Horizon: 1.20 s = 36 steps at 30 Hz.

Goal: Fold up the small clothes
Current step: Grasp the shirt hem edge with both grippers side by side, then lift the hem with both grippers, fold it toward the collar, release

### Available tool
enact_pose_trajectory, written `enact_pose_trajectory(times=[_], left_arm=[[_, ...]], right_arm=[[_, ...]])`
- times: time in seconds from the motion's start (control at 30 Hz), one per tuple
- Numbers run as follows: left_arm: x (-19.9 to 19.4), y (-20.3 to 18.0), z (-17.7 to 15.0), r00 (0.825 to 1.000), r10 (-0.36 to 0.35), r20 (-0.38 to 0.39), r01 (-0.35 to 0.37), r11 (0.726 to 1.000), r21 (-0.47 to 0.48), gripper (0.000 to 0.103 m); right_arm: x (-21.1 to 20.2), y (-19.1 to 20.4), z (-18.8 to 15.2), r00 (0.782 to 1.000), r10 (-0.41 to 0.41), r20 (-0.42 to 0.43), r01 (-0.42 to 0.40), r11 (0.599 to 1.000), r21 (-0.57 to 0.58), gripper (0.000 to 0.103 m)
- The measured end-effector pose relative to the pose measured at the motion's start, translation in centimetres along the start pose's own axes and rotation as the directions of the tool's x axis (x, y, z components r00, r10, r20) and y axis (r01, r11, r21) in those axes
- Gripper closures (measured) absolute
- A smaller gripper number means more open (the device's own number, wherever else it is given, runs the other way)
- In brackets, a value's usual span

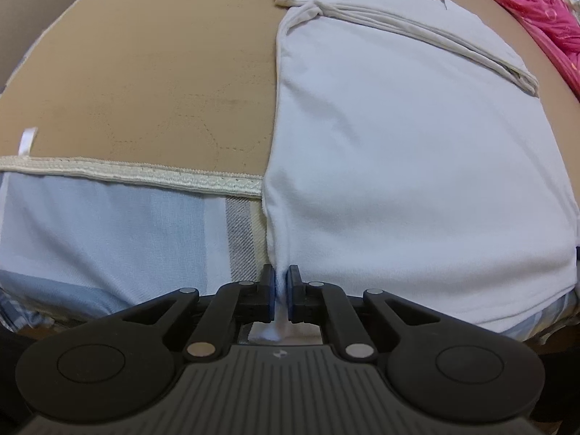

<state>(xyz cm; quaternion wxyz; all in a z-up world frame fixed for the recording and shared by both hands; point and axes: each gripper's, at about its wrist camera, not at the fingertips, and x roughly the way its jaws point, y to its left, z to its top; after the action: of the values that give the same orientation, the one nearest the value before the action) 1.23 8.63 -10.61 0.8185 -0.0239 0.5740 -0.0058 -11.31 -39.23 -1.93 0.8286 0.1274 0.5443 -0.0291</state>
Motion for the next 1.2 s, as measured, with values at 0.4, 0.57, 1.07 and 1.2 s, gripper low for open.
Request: enact_pose_trajectory(times=[0.4,0.57,1.07,1.2], left_arm=[[-3.0,0.6,0.3,0.996,-0.033,0.088,0.033,0.999,0.005,0.099],[-7.9,1.3,0.6,0.977,-0.092,0.191,0.086,0.995,0.042,0.100],[-25.1,5.9,-3.7,0.858,-0.339,0.387,0.327,0.940,0.099,0.100],[-19.3,5.7,3.2,0.873,-0.303,0.383,0.312,0.949,0.041,0.100]], right_arm=[[-3.2,-0.7,0.8,0.992,0.059,0.112,-0.064,0.997,0.048,0.099],[-8.5,-2.0,1.8,0.959,0.168,0.230,-0.191,0.978,0.086,0.099],[-24.6,-6.4,-4.4,0.792,0.387,0.472,-0.477,0.875,0.083,0.100],[-20.8,-6.1,0.0,0.811,0.355,0.465,-0.453,0.884,0.117,0.100]])
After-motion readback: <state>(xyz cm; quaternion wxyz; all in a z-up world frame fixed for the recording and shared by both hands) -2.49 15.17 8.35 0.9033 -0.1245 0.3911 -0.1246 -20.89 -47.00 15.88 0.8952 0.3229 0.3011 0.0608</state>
